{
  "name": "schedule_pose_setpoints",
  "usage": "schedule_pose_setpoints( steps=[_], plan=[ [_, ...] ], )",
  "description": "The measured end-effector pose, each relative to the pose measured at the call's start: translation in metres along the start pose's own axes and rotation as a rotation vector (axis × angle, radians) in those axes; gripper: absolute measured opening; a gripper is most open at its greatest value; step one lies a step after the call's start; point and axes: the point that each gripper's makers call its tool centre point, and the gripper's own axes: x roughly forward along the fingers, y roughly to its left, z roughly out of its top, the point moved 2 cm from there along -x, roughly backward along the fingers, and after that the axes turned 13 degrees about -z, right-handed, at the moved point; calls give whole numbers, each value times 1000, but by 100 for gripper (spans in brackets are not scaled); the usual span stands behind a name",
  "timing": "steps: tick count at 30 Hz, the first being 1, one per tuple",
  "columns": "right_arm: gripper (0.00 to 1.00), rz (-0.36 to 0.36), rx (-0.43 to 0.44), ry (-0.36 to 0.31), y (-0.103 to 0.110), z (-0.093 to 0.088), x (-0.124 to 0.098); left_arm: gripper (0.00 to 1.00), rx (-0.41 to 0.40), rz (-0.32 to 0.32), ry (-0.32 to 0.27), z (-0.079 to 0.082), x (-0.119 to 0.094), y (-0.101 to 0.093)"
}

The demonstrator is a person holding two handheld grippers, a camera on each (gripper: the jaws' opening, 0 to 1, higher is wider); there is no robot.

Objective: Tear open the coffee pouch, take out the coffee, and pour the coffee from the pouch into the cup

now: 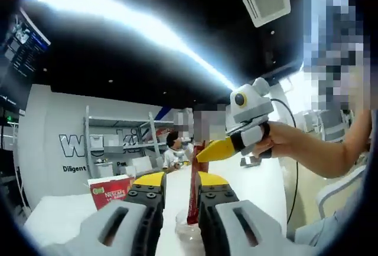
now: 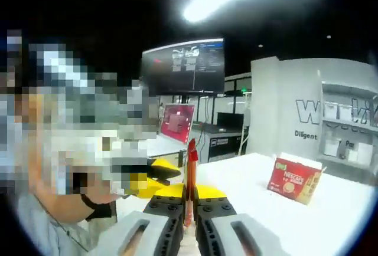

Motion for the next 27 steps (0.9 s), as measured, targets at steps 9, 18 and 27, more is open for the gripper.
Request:
schedule_pose_setpoints(
  steps=[9,18,27],
  plan=[
    [6,110,-72,101,4,8,6,23,-114,-178,-14,3,11,5],
    [6,224,-46,104,0,21,2,25,-144,-317,13,-2,16,-3],
    [6,328,-12,109,0,20,3,21,-148,-430,71,-2,39,-5]
  ],
)
